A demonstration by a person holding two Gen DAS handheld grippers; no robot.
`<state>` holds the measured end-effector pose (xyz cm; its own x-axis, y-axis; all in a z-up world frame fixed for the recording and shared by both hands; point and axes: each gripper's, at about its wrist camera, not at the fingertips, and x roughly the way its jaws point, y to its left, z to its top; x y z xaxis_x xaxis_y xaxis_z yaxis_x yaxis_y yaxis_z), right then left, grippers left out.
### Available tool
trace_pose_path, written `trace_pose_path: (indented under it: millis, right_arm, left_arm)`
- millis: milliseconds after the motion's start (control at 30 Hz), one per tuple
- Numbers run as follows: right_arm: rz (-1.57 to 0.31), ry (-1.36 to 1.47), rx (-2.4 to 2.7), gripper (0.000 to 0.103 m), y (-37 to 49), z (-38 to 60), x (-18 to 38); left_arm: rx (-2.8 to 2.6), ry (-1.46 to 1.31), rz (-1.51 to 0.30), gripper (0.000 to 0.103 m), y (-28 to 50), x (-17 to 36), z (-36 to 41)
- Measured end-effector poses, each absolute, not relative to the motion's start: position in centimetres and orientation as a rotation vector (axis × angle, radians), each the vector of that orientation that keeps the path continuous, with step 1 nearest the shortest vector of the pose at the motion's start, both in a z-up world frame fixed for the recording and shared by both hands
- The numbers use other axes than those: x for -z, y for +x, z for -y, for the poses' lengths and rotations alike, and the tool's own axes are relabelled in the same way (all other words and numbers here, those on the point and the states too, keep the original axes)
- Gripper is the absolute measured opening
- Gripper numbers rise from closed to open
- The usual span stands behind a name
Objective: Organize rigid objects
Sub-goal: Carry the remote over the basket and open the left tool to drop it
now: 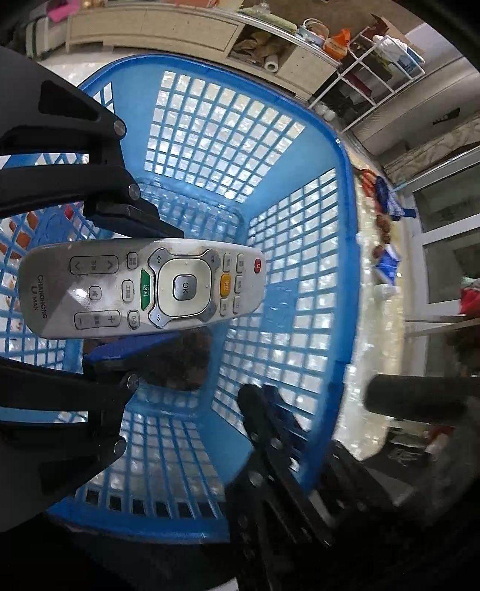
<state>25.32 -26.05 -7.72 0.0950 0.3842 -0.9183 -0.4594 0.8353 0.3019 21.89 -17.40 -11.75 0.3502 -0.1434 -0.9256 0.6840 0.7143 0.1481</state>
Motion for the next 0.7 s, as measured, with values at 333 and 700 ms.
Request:
trace_pose_path:
  millis: [333, 700]
  right_arm:
    - [-1.332, -0.056, -0.632, 0.01, 25.0, 26.1, 7.6]
    - [-1.33, -0.048, -0.635, 0.01, 25.0, 26.2, 7.5]
  left_arm:
    - [0.545, 0.661, -1.119, 0.052, 21.6, 12.4, 18.0]
    - [0.521, 0.684, -1.123, 0.094, 21.8, 11.5, 18.5]
